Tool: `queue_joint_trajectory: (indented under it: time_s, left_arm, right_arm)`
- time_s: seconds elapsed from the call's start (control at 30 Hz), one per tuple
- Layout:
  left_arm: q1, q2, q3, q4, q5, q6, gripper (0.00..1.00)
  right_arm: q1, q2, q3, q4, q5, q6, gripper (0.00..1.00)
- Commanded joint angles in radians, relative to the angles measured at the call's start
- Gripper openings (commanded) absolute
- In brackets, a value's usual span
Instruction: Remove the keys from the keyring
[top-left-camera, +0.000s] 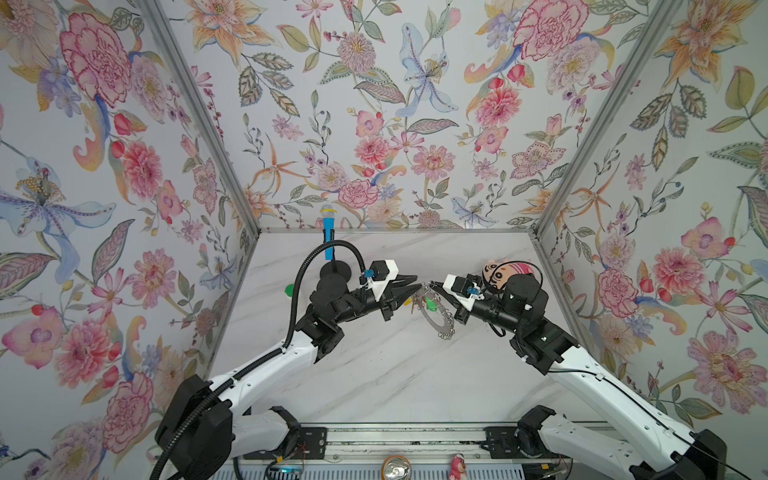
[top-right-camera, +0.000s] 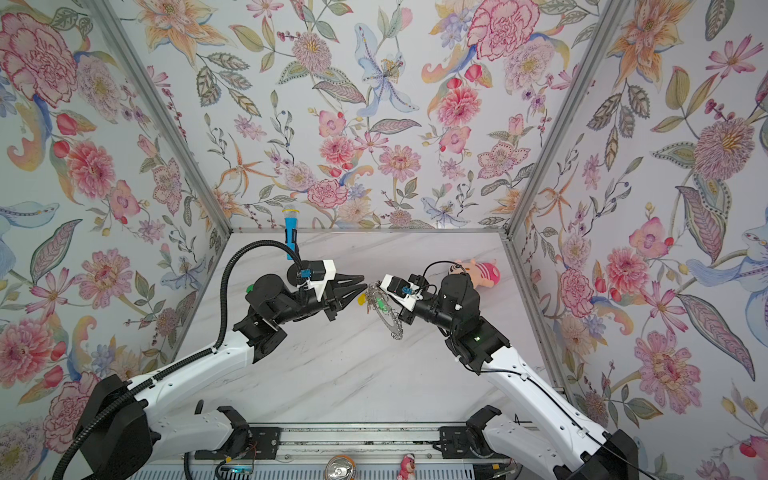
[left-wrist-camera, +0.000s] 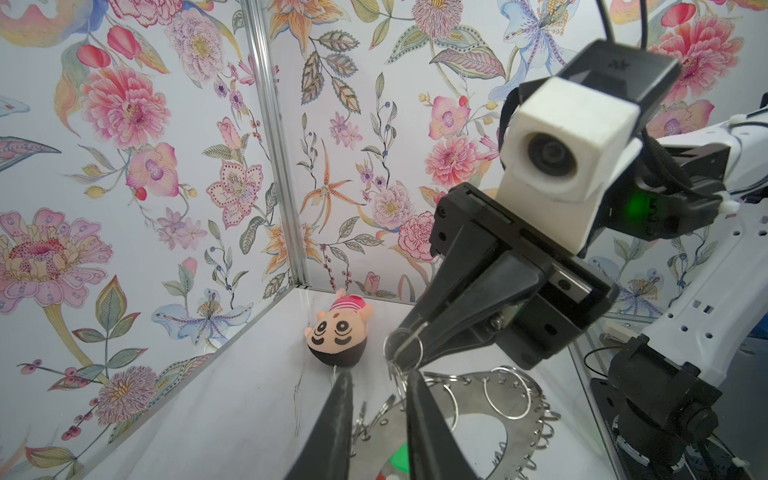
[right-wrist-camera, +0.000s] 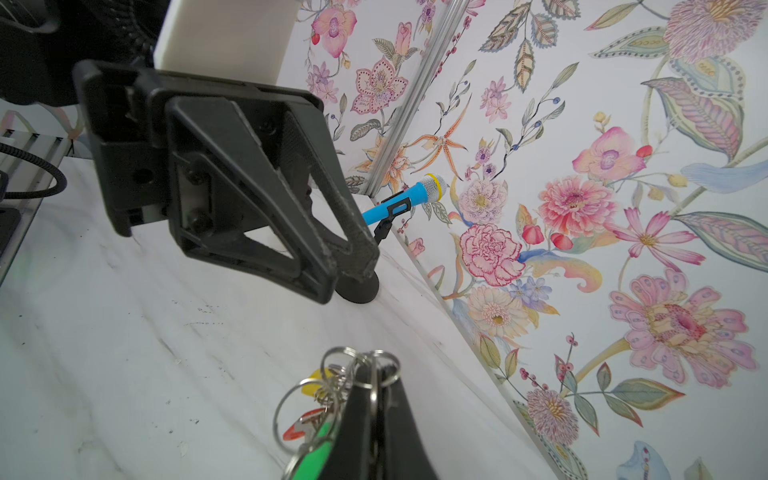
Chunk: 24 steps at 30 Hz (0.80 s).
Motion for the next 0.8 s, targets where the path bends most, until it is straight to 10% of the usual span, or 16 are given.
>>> queue_joint_trajectory:
  time_s: [0.0, 0.3, 0.77]
  left_arm:
    - [-0.004, 0.004, 0.085, -0.156, 0.020, 0.106, 0.33]
    - [-0.023, 0.068, 0.295, -0.662, -0.102, 0.358, 0.46]
    - [-0.063, 0.029, 0.270, -0.649, -0.148, 0.282, 0.47]
  right_arm:
    - [-0.004, -0.027, 0.015, 0.012, 0.007, -0.014, 0.00]
    - [0.001, -0.028, 0.035, -0.026, 0.020, -0.031, 0.00]
    - [0.017, -0.022, 0.045, -0.054, 0.067, -0.057, 0.00]
